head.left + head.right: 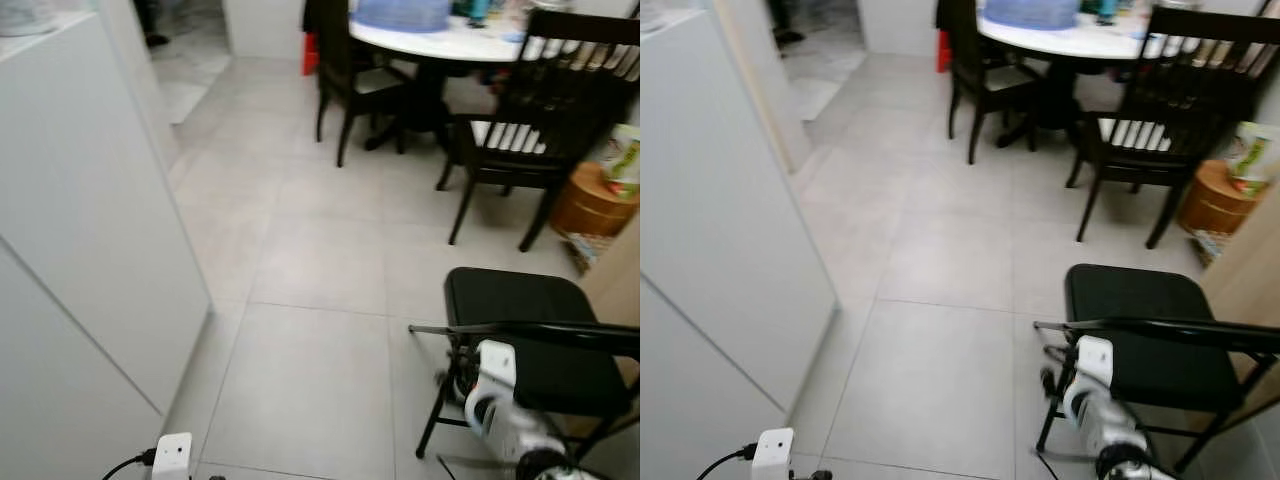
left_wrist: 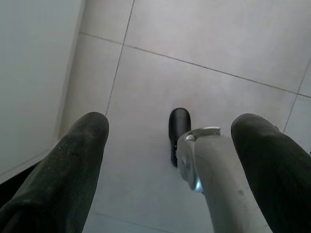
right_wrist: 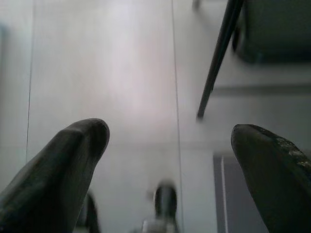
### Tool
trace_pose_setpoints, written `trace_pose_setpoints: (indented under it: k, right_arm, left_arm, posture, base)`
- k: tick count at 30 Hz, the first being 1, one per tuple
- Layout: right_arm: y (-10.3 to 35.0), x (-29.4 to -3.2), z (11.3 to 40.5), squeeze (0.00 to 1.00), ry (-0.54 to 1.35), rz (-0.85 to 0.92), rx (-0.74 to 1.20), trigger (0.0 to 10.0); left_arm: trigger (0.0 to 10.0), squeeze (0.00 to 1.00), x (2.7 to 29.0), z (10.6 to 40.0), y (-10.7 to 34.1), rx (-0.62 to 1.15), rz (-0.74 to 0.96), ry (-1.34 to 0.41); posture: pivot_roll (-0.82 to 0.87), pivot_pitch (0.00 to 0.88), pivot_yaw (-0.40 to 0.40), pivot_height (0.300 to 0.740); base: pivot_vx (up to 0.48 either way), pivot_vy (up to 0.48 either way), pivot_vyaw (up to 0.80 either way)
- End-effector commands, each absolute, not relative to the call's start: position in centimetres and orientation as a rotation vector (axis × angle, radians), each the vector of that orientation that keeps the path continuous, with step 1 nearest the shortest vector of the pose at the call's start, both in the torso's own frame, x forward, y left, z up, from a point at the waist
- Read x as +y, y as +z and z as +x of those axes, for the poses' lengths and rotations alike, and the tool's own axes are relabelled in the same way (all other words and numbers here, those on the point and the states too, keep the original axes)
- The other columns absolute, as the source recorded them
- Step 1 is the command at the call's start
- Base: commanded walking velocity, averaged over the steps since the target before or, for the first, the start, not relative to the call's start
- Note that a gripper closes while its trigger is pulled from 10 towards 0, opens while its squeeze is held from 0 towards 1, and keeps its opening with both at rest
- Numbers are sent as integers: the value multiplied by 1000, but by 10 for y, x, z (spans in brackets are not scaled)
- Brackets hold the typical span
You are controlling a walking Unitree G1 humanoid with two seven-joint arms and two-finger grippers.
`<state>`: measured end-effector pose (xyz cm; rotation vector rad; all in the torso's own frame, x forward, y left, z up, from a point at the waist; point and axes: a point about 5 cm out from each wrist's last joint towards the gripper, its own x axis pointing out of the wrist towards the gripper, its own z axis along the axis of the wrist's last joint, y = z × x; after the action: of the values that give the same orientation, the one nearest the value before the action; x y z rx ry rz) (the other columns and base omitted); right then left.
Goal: Restocking fridge
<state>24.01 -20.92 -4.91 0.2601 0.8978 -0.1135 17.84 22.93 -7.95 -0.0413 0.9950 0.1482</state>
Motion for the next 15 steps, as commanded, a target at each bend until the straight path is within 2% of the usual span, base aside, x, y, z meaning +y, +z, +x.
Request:
trace_pose_setpoints:
  k: [1, 11, 15]
  right_arm:
    - [-45, -215, 244, 0, -126, 250, 885, 10000]
    - [-47, -215, 243, 0, -143, 207, 915, 10000]
    - [-47, -216, 243, 0, -165, 205, 917, 10000]
  left_arm:
    - [10000, 0, 231, 177, -80, 1003, -16, 152]
    - [10000, 0, 235, 183, -75, 945, 72, 111]
    - [10000, 0, 235, 184, -75, 934, 58, 113]
  posture:
    - [51, 0, -27, 740]
    - [39, 0, -4, 740]
    - [41, 0, -6, 740]
  base:
    - [0, 0, 0]
    - [0, 0, 0]
    - [0, 0, 0]
